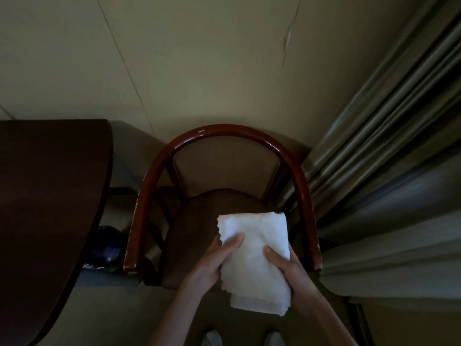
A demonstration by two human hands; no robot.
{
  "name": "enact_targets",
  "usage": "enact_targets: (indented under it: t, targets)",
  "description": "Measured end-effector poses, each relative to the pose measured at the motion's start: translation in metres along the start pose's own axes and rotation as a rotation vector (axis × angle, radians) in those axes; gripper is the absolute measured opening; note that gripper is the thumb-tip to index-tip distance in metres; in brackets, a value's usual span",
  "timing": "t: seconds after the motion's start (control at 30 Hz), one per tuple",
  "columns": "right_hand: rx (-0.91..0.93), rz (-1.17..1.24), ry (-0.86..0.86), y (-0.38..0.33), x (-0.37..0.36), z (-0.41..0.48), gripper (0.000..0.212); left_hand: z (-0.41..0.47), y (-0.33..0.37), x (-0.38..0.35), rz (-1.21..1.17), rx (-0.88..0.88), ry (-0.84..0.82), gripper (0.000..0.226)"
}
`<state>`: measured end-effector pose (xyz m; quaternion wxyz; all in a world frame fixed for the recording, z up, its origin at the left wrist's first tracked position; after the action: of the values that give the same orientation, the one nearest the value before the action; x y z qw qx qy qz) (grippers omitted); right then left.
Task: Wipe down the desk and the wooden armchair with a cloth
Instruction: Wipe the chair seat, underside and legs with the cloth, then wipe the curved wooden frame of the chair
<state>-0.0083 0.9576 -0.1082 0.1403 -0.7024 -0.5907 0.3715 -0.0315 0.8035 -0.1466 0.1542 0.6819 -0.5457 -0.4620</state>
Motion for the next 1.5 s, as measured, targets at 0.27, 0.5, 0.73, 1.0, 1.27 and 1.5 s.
enact_targets:
  t: [0.27, 0.5, 0.73, 1.0, 1.27, 1.5]
  targets:
    - [0.13, -0.01, 0.241, -0.048, 0.084, -0.011, 0.051, 0.076, -0.011, -0.065, 0.018, 0.006, -0.102, 0.059]
    - [0.441, -0.36, 0.867, -0.115, 0.23, -0.005, 0.043, 0.132, -0.029, -0.079, 0.429, 0.048, -0.054, 0.047]
    - [0.253, -0.936, 0.957, -0.068, 0.209, 0.047, 0.076, 0.177, -0.005, -0.041, 0.567, 0.008, 0.104, 0.021]
    - [0.063, -1.093, 0.922, -0.028, 0.186, 0.106, 0.079, 0.183, -0.027, 0.009, 0.633, 0.063, 0.096, 0.026]
    - [0.05, -1.035, 1.084, -0.067, 0.179, 0.164, 0.094, 0.177, -0.061, 0.062, 0.558, 0.175, 0.07, 0.022]
    - [0.345, -1.588, 1.013, -0.219, 0.113, 0.281, 0.068, 0.184, -0.064, 0.115, 0.566, 0.212, 0.096, 0.016]
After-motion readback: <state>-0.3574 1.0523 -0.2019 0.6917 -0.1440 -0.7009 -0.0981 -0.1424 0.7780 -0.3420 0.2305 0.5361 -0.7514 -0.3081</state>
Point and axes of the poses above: each hand's wrist, its own z-axis towards the middle knuckle, its own x-axis out of the back of the hand, y = z × x, the point moved 8 cm from there along z, towards the middle knuckle, and after that the axes turned 6 degrees about -x, right-handed, at the moved point
